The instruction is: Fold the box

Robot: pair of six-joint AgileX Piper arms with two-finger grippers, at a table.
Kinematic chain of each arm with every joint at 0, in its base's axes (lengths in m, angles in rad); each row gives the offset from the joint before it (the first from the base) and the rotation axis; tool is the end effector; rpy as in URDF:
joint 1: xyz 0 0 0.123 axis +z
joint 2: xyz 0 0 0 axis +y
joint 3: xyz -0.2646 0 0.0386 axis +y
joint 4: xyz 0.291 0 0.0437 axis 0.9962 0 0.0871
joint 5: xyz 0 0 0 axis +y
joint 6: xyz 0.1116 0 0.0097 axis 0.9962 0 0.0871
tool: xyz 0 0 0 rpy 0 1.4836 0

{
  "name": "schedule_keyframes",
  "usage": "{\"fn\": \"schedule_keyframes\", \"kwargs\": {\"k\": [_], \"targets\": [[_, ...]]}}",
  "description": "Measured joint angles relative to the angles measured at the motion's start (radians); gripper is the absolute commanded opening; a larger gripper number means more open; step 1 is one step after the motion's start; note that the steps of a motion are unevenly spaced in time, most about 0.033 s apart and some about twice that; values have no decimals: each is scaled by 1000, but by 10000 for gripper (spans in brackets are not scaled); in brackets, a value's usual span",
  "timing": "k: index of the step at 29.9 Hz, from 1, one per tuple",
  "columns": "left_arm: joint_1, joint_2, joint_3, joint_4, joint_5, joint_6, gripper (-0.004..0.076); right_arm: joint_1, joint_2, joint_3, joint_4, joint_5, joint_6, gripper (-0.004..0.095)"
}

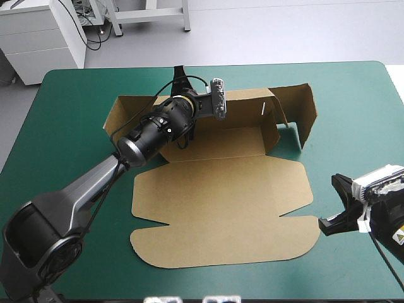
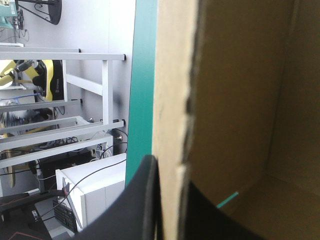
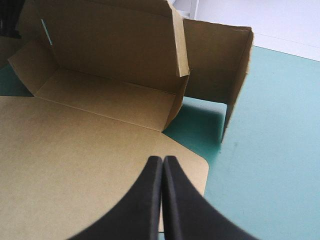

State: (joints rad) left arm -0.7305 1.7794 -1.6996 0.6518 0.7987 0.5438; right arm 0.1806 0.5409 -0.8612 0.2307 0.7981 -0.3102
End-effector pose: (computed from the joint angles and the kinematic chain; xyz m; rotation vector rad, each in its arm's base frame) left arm 0.3786 -0.2738 0.3310 1.5719 1.6126 0.6676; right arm 0.1523 0.0465 0.3847 -0.4250 1.9000 0.1819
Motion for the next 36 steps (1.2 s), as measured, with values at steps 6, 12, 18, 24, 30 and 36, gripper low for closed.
{"fn": "schedule_keyframes", "kwargs": {"k": [6, 12, 18, 24, 30, 36], "targets": [[-64, -105, 1, -25, 123, 63, -6, 0, 0, 0, 0, 0, 0, -19], [-119, -226, 1, -29, 227, 85, -6, 0, 0, 0, 0, 0, 0, -19], [-161, -290, 1, -29, 285, 101, -6, 0, 0, 0, -1, -1, 0, -19], [-205, -297, -20, -36, 384, 106, 0, 0, 0, 0, -4, -1, 0, -19], [-255, -297, -70, -38, 450, 93, 0, 0, 0, 0, -4, -2, 0, -19], [-313, -300, -88, -37, 450, 62, 0, 0, 0, 0, -8, -13, 0, -19]]}}
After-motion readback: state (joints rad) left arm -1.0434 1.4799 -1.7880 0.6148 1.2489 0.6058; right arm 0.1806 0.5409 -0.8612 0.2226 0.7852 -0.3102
